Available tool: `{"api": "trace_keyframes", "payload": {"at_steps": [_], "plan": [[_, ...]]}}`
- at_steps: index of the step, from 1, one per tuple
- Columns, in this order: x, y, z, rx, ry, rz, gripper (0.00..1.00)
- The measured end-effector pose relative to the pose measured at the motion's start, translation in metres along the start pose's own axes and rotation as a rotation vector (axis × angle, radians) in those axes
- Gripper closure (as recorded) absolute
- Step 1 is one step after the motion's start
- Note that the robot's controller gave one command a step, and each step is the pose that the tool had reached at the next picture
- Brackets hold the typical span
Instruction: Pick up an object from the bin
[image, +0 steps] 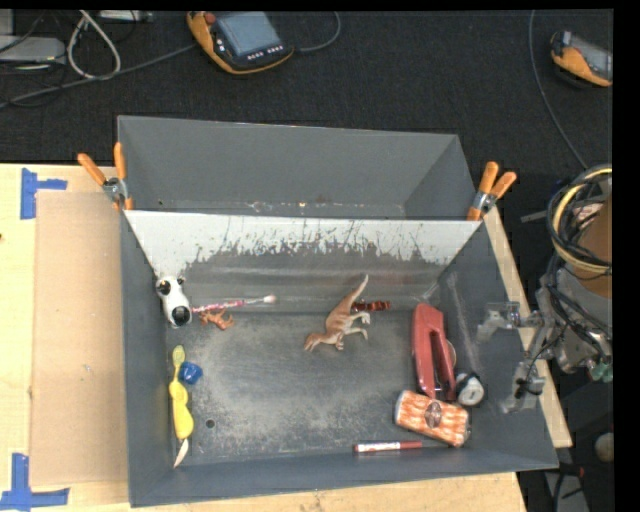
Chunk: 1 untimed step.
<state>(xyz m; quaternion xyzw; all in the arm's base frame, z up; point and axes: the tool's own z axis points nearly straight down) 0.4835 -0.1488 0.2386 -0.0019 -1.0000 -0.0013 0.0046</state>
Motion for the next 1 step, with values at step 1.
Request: {"api": "trace_keyframes", "payload": {"at_steps": [1], "plan": [[-0.0017,0.0009,-0.0041,0.002,-0.008,-0.005,0.0]]}}
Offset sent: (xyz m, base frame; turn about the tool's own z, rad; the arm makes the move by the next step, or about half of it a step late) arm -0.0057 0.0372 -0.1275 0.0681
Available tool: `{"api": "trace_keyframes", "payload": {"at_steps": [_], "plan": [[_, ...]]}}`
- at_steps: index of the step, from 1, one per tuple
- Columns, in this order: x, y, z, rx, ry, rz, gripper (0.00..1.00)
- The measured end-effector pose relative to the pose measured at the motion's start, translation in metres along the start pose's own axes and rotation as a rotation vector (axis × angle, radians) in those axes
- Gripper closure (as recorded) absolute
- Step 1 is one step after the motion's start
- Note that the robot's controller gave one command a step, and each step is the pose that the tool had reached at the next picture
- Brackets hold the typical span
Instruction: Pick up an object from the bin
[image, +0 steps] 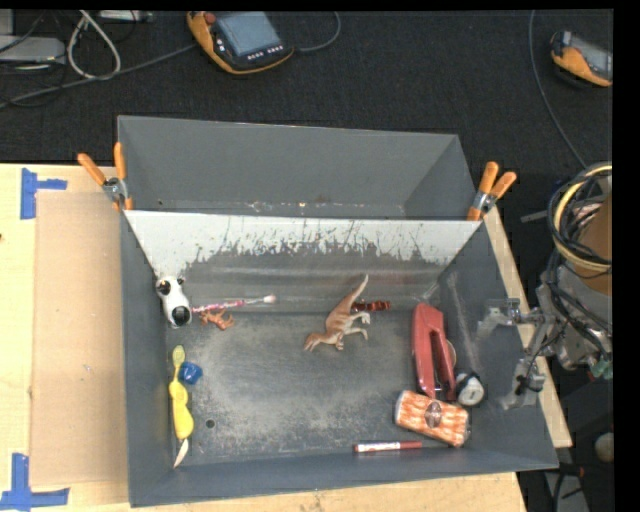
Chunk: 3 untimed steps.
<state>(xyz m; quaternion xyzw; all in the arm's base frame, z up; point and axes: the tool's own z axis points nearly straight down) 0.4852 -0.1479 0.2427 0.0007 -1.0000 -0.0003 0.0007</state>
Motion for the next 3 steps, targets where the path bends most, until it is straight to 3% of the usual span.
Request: {"api": "trace_keyframes", "payload": {"at_steps": [1,2,3], "plan": [[0.003,0.019,0.071,0.001,-0.003,0.042,0.0],[0.007,0.037,0.107,0.003,-0.006,-0.142,0.0],[0.011,0.054,0.129,0.0,0.0,-0.035,0.0]]}}
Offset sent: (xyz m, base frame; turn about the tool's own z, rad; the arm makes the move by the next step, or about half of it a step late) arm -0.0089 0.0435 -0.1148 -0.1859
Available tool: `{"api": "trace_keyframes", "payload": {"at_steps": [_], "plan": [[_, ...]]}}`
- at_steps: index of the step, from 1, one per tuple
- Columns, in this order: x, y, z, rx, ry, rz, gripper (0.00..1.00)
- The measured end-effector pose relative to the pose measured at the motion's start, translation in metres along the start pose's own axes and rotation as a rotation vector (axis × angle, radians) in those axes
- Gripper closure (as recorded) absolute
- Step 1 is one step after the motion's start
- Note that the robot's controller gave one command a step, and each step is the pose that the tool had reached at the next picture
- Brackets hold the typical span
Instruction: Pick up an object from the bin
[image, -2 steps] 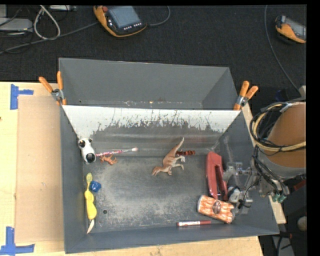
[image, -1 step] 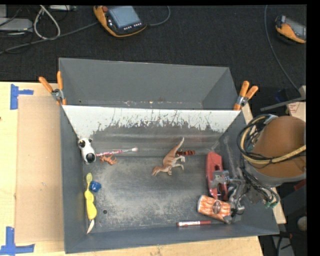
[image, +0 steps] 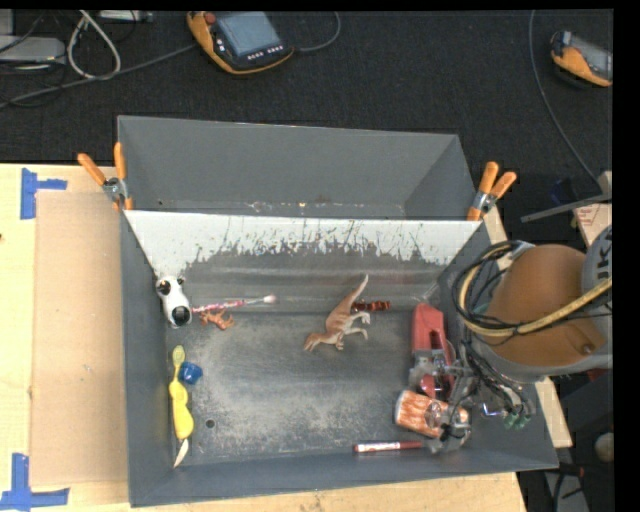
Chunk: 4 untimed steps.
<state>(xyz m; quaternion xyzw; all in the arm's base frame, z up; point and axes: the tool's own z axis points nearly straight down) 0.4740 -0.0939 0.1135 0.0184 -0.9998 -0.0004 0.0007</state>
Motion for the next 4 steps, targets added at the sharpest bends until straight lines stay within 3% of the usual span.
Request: {"api": "trace_keyframes", "payload": {"at_steps": [1,2,3,4], "plan": [[0.0,-0.002,0.01,0.001,-0.001,-0.043,0.0],[-0.006,-0.021,0.044,-0.006,0.007,0.079,1.0],[-0.006,-0.021,0.044,-0.006,0.007,0.078,1.0],[-0.008,-0.006,-0.031,-0.007,0.011,0.07,1.0]]}}
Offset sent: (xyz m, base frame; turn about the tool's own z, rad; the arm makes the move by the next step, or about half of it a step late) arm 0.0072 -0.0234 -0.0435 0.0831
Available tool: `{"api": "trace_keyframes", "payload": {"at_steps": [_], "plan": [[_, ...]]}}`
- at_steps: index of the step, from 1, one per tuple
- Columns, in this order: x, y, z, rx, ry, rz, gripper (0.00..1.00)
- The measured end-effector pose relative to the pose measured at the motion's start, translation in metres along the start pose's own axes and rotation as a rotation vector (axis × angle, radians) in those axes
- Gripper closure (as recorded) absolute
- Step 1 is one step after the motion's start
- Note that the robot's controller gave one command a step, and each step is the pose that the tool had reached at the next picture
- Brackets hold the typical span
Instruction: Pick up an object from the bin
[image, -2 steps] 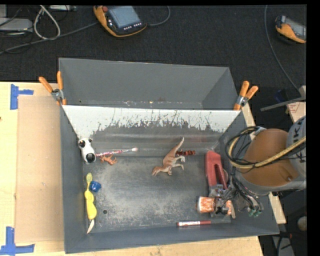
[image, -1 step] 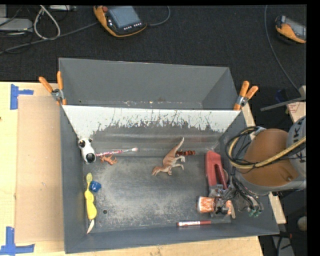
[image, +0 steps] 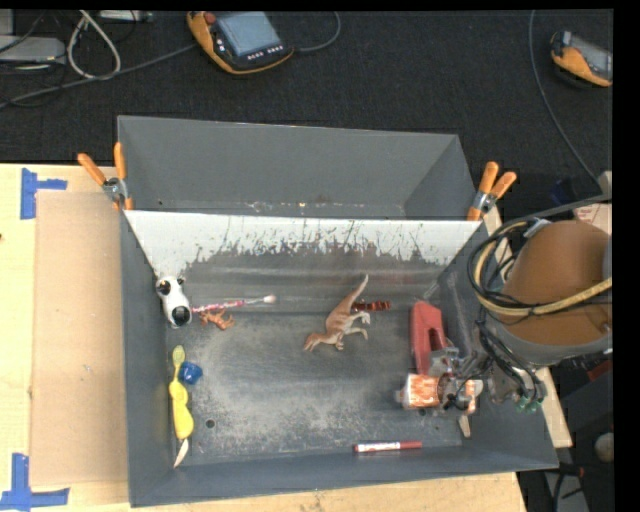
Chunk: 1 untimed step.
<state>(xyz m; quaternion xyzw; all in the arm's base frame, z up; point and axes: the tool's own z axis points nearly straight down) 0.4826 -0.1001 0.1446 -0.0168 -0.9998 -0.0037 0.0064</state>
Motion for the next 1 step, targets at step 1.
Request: {"api": "trace_keyframes", "payload": {"at_steps": [1], "plan": [[0.0022,-0.0269,-0.0755,-0.001,0.005,0.006,1.0]]}}
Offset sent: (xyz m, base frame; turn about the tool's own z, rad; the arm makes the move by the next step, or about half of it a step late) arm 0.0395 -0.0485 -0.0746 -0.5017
